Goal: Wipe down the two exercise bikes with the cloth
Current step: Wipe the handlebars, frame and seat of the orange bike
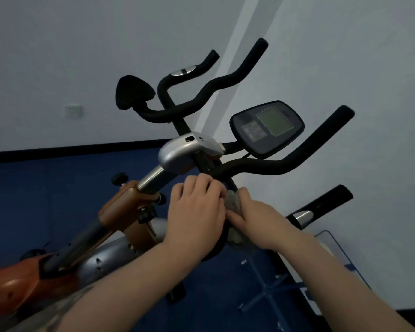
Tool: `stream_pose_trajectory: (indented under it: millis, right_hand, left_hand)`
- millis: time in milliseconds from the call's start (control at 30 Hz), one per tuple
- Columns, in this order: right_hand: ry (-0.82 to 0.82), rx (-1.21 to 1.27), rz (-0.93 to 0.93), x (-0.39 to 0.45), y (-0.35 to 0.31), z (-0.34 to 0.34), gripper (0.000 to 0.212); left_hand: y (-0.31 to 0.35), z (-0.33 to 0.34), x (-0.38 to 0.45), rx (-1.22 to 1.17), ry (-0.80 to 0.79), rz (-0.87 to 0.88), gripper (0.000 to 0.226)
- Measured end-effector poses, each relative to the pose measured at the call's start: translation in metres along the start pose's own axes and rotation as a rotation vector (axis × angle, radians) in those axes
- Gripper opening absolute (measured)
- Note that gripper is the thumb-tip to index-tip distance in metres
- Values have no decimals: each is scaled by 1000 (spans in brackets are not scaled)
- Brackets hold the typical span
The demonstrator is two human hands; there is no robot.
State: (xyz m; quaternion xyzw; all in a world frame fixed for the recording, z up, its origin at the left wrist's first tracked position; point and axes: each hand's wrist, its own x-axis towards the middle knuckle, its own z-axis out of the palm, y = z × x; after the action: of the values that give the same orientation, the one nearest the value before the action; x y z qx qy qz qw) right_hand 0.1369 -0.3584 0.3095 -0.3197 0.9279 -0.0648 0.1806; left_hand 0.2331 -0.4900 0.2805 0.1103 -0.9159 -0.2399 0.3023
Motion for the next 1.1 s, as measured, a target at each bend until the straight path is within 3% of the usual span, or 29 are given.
stream_pose_trajectory:
  millis: [100,200,467,633,733,767,867,900,967,1100]
  right_hand:
    - [-39,67,21,16,-5,-8,42]
    - [60,248,16,21,-16,-4,50]
    - [-19,-394,-394,-32,36,-33,37]
    - [72,-597,-461,-37,61,-49,59]
    - [123,-742,-546,-28,43,-17,33]
    - [117,-784,-534,-23,33,-8,35]
    - [139,-719,-371,-11,19,2,56]
    - [143,-701,-383,-11,23,3,52]
    - [122,-617,-461,-20,36,-6,39]
    - [23,-690,-686,-31,84,-66,46]
  left_hand:
    - [4,4,1,-1,65,-86,5]
    - [-1,6,-2,-21,102,-100,4]
    - [4,2,-4,-17,52,-225,10]
    - [8,5,-8,-101,-23,-352,8]
    - [10,6,-10,-182,58,-347,5]
    - [10,6,-10,-200,88,-345,5]
    - [8,7,-13,-225,135,-326,3]
    - [7,7,-14,-240,135,-319,2]
    - [6,7,-14,-257,119,-304,3]
    - [6,6,-14,-232,115,-291,1]
